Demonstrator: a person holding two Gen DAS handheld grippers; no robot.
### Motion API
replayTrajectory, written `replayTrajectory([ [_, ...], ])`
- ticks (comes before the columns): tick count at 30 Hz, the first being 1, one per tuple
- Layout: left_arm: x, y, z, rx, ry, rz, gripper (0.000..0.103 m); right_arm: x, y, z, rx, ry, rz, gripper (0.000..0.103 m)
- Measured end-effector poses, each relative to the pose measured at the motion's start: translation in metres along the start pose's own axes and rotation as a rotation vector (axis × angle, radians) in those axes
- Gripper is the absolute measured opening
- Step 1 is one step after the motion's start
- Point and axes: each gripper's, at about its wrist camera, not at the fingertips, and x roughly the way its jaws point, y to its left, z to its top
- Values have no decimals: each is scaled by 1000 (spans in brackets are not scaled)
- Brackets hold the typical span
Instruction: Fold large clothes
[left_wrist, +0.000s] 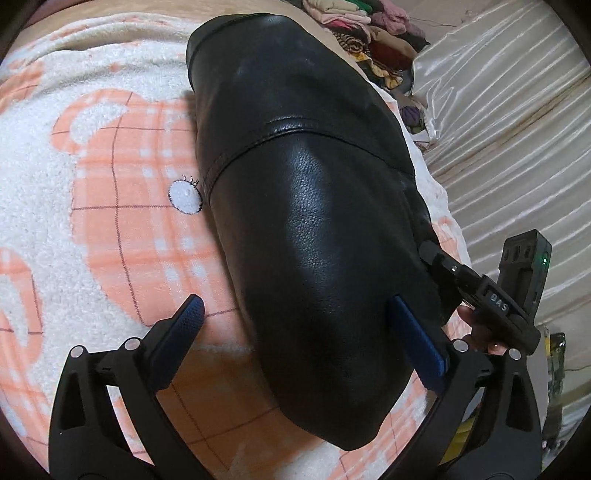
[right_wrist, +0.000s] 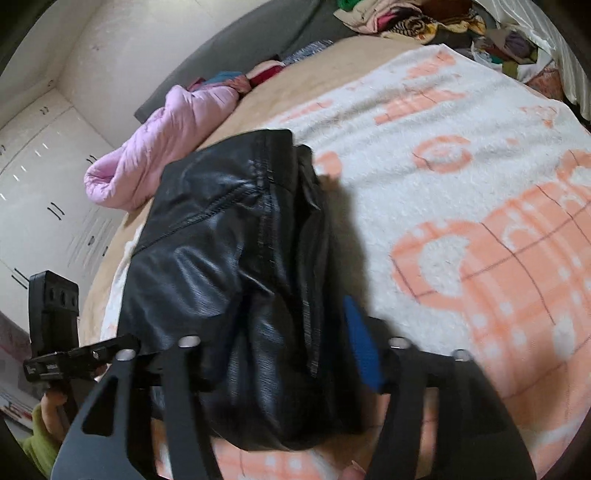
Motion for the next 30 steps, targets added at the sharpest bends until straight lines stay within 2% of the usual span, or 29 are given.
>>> replayTrajectory([
  [1,-1,-1,0,3,0,3,94,0,-4,-2,11,15,15,63],
  [6,-1,-5,5,32,-5,31,94,10,-25,-12,146,63,137,61],
  [9,1,-6,6,40,-7,40,94,13,-28,-19,196,60,196,54],
  [15,-4,4,7,32,-20,47,94,15,-6,-26,200,53,218,53],
  [21,-28,24,-2,49,-38,89,94,29,37,-41,148,86,260,53],
  [25,-32,26,-8,98,-34,133,94,31,54,-46,96,54,209,53],
  [26,-32,26,-8,99,-32,131,94,29,52,-45,98,50,200,55],
  [27,-33,24,-9,100,-33,132,94,28,51,-45,100,48,194,62],
  [28,-35,22,-9,105,-45,140,94,22,50,-43,99,42,166,75],
  [30,-44,18,-10,127,-80,161,94,11,52,-37,81,36,159,83],
])
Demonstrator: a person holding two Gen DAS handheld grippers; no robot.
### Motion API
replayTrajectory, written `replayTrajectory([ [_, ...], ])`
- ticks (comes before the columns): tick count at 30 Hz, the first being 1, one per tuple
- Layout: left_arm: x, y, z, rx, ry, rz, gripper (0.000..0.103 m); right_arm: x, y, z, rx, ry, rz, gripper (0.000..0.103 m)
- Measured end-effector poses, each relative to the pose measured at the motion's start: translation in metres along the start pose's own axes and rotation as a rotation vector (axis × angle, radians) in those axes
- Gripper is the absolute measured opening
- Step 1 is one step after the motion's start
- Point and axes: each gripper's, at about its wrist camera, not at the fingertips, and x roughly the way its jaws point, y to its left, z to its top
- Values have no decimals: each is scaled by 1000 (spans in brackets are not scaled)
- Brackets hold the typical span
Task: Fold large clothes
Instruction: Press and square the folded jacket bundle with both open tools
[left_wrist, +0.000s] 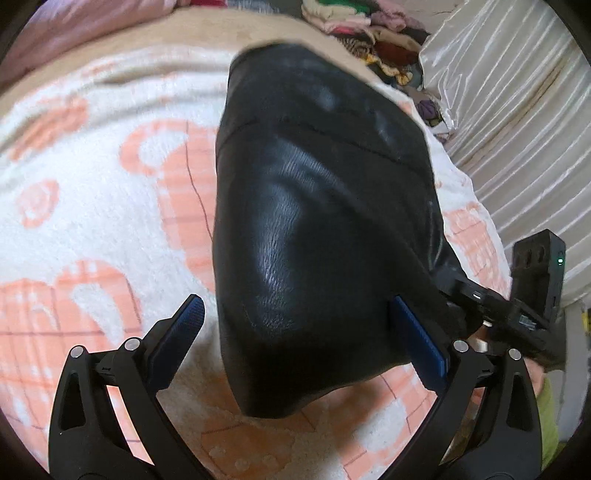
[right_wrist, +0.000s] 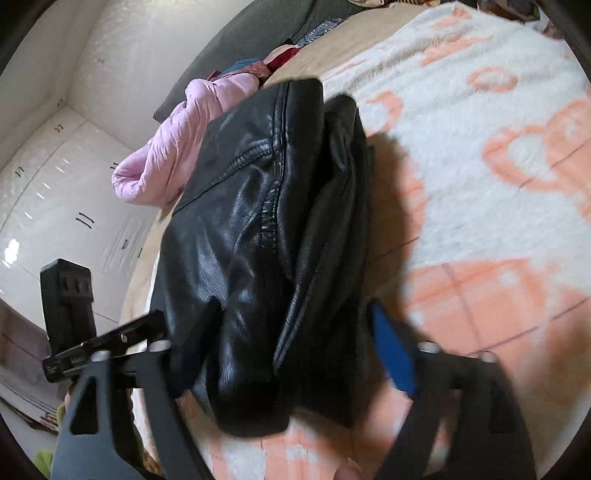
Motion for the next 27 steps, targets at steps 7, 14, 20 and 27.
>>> replayTrajectory([
  [7,-4,0,9,19,-38,68,94,-39,20,53,-83,-165,-101,92],
  [14,-1,-7,10,62,-37,96,94,16,33,113,-81,-114,-227,81],
  [20,6,-14,23,90,-28,106,94,38,44,121,-143,-90,-172,8],
  [27,33,-21,31,91,14,33,95,23,9,124,-116,-127,-157,8],
])
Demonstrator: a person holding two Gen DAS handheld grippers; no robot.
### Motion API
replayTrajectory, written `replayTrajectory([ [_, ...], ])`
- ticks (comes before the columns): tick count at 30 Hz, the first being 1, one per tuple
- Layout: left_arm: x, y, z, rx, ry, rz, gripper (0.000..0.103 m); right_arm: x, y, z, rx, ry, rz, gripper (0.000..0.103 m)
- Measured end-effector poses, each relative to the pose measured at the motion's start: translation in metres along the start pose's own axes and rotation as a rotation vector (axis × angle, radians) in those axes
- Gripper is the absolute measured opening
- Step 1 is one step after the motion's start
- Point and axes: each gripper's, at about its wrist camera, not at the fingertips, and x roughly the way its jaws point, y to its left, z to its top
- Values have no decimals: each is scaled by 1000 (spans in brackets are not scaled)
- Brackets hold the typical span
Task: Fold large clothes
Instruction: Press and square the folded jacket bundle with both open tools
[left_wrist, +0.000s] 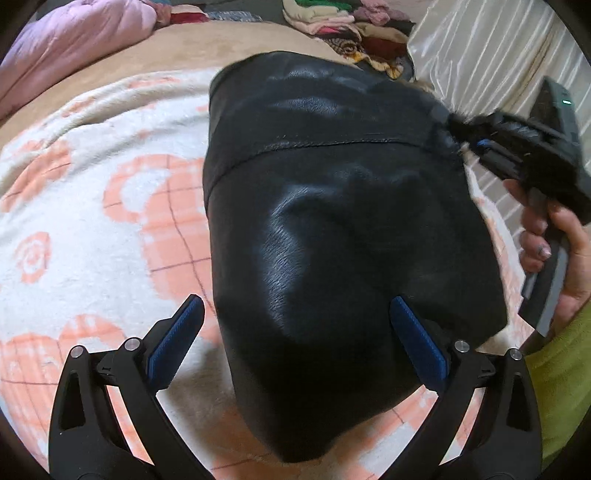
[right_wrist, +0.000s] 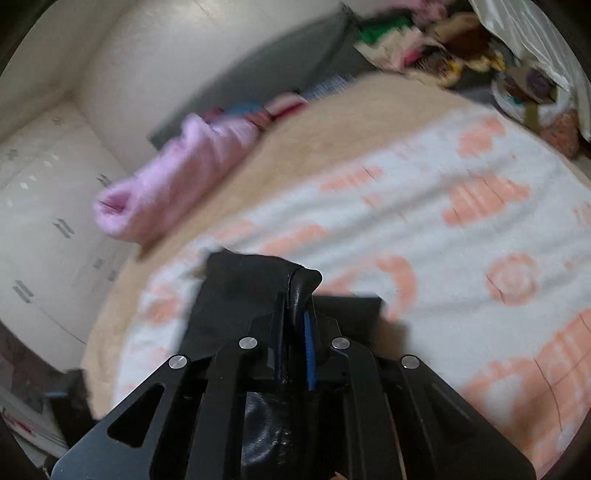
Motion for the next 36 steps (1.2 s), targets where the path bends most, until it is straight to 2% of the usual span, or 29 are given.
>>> replayTrajectory([
  [3,8,-1,-3,-3,15,-24,95,21,-26,-19,49,47,-26,11],
  [9,8,-1,-4,-12,14,-45,95,33,-39,-36,91,42,-25,21],
  [11,5,-4,-4,1,7,-26,95,23,-33,-37,73,14,-13,29],
  [12,2,-5,-5,6,2,-18,95,18,-31,-37,73,12,-12,44],
  [13,0,-7,-6,11,-3,-13,95,12,-31,-38,78,12,-25,65],
  [17,-4,-7,-6,11,-9,-10,95,-14,-28,-47,79,-13,0,68],
  [22,-6,-11,-5,5,-15,-9,95,-43,-17,-63,64,0,35,86],
  [25,-14,-7,-7,-10,-32,-19,95,-57,-10,-74,57,8,59,87],
  [29,-24,4,-5,-68,-58,-76,95,-67,-6,-86,80,34,93,87],
  [30,-23,7,-4,-88,-53,-86,95,-66,-6,-89,83,56,93,82],
  [31,-22,10,-5,-99,-47,-93,95,-66,-4,-92,88,71,93,71],
  [33,-17,14,-6,-119,-30,-100,95,-62,-3,-99,97,103,102,69],
  [34,-15,15,-6,-124,-24,-103,94,-59,-3,-103,99,117,99,64],
  [35,-12,16,-7,-126,-16,-118,94,-56,-1,-106,97,129,91,55],
  [36,-10,15,-9,-125,-4,-126,94,-54,2,-110,88,132,87,34],
])
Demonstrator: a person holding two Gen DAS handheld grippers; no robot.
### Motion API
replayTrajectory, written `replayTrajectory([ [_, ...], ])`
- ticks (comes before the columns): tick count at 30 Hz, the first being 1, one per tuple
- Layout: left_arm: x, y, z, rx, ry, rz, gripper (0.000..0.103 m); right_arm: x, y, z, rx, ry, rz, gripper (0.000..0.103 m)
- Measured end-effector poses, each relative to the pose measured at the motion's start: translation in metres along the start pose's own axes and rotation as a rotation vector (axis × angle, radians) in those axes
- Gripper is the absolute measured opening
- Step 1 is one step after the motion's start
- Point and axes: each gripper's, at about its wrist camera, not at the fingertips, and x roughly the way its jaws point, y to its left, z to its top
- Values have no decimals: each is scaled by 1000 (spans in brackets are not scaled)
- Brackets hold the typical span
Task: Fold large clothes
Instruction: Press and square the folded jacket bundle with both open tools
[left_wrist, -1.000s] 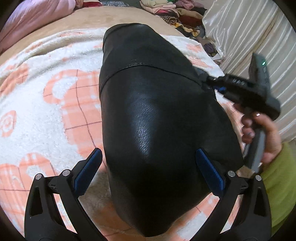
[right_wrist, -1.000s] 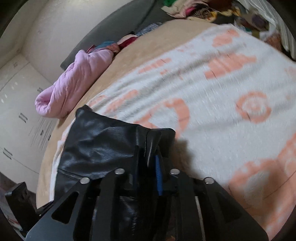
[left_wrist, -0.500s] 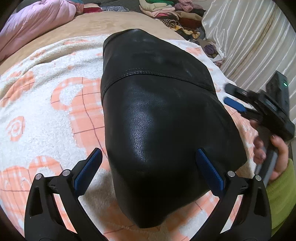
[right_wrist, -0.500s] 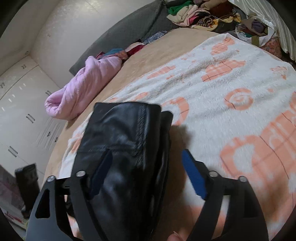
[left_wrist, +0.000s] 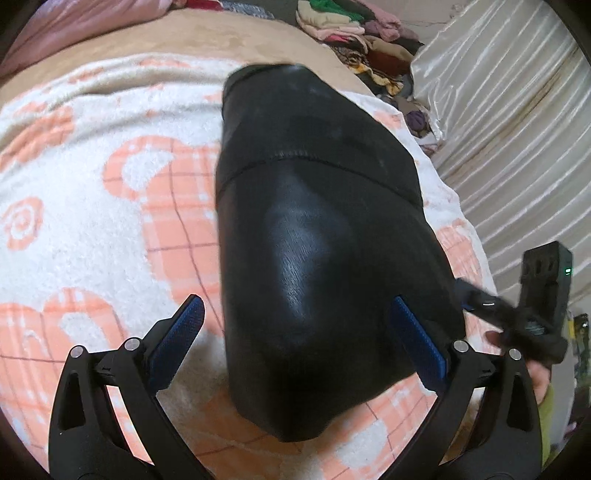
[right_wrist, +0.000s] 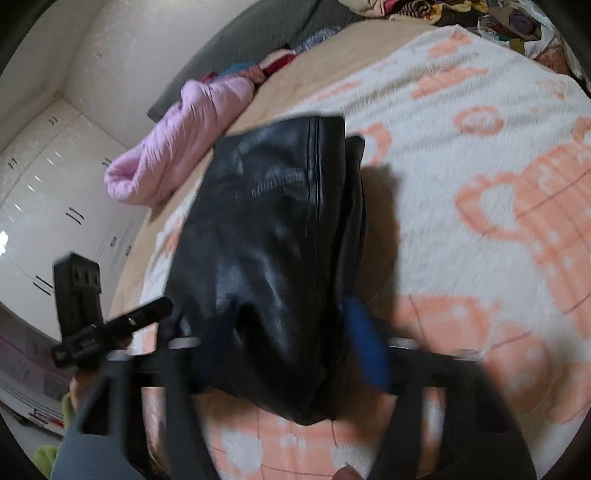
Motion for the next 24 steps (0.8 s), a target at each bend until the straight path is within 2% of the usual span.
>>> replayTrajectory([
  [4,0,-5,-1,21,13,17,94,1,22,-10,-24,-12,56,30],
  [5,0,-5,-1,29,18,55,94,-1,28,-11,-41,-19,58,29],
  [7,1,-2,-2,25,24,47,94,-1,36,-15,-91,-48,-26,30],
  [9,1,-4,-3,43,26,55,94,4,39,-21,-165,-52,-152,38],
  [10,1,-6,-4,59,27,65,94,6,38,-23,-171,-51,-169,39],
  [14,0,-21,-7,134,23,106,94,10,35,-25,-152,-60,-178,39],
  [18,-4,-29,-7,156,4,138,94,12,37,-26,-168,-58,-203,39],
  [24,-15,-28,-10,154,-13,158,94,-2,43,-27,-161,-69,-196,49],
])
